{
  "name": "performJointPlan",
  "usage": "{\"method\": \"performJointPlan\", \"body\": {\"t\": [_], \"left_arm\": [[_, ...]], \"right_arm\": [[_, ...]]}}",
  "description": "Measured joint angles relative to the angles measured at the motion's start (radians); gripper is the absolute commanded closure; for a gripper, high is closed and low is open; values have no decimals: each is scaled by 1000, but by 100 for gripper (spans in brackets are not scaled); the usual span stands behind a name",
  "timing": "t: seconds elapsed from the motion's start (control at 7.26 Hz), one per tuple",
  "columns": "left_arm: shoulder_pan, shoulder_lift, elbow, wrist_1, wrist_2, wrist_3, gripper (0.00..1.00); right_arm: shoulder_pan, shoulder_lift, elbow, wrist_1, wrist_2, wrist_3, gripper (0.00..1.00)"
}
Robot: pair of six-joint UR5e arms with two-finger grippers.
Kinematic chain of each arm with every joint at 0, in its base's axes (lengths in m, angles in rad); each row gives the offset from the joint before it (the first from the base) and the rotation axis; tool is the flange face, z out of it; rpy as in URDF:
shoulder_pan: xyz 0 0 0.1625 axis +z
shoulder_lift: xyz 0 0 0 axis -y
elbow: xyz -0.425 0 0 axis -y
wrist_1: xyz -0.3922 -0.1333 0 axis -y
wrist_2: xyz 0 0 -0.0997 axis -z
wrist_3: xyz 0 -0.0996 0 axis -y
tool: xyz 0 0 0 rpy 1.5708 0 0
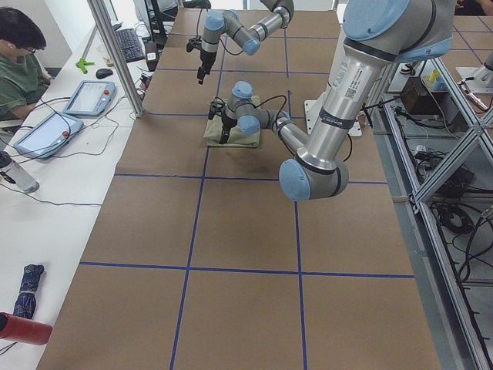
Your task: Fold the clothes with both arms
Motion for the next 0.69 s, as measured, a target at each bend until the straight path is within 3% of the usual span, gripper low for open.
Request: {"method": "performJointPlan", "body": {"t": [0.69], "left_arm": [[-63,-64,153,9,98,21,0]], "right_arm": [[2,-21,15,2,4,-7,0]]}}
